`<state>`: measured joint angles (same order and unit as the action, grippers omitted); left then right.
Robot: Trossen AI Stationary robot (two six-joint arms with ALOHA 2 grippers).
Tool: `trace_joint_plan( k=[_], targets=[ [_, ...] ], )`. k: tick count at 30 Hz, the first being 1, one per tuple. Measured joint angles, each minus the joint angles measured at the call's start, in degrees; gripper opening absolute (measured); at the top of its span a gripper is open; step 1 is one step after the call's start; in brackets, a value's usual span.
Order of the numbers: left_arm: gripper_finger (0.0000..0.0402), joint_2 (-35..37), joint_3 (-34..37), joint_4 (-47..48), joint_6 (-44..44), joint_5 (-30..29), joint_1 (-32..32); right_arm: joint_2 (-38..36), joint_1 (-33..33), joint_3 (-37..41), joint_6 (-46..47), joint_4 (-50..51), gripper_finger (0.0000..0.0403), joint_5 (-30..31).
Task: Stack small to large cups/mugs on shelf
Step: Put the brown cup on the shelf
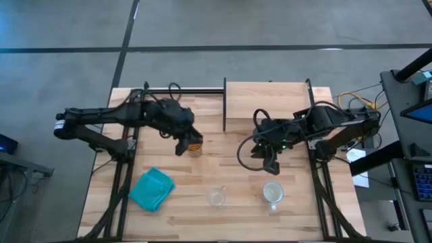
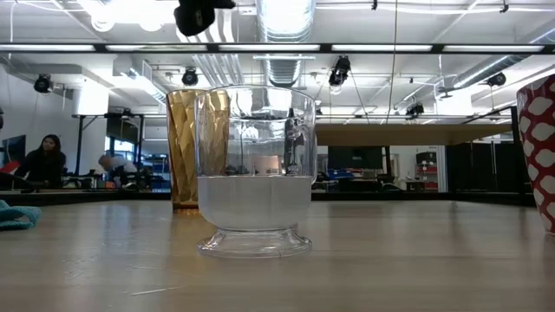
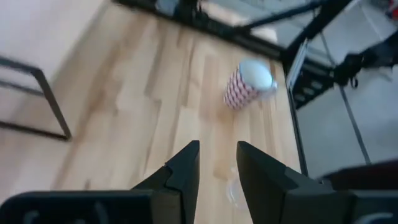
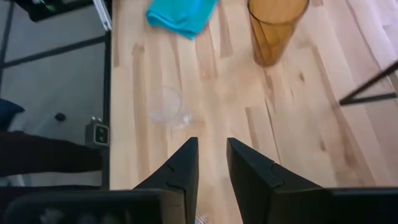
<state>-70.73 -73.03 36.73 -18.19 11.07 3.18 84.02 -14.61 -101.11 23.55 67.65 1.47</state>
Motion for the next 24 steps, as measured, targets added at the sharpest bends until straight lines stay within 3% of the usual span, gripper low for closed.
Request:
trace_joint_plan(
  k=[9, 15, 24],
  targets=[
    [0.0092, -5.7, -0.1, 10.4, -4.7, -1.9, -3.6, 0.0, 0.0, 0.1, -2.2, -0.1, 0.0079, 0.1],
    [0.0092, -10.2, -0.1, 13.0, -8.4, -2.6, -3.7, 0.3, 0.1, 0.1, -4.1, -0.2, 0.0079, 0.2],
    [0.0092, -13.2, -0.1, 13.3, -7.0, -3.3, -4.0, 0.3, 0.3, 0.1, -3.7, -0.4, 0.0068, 0.2]
  ],
)
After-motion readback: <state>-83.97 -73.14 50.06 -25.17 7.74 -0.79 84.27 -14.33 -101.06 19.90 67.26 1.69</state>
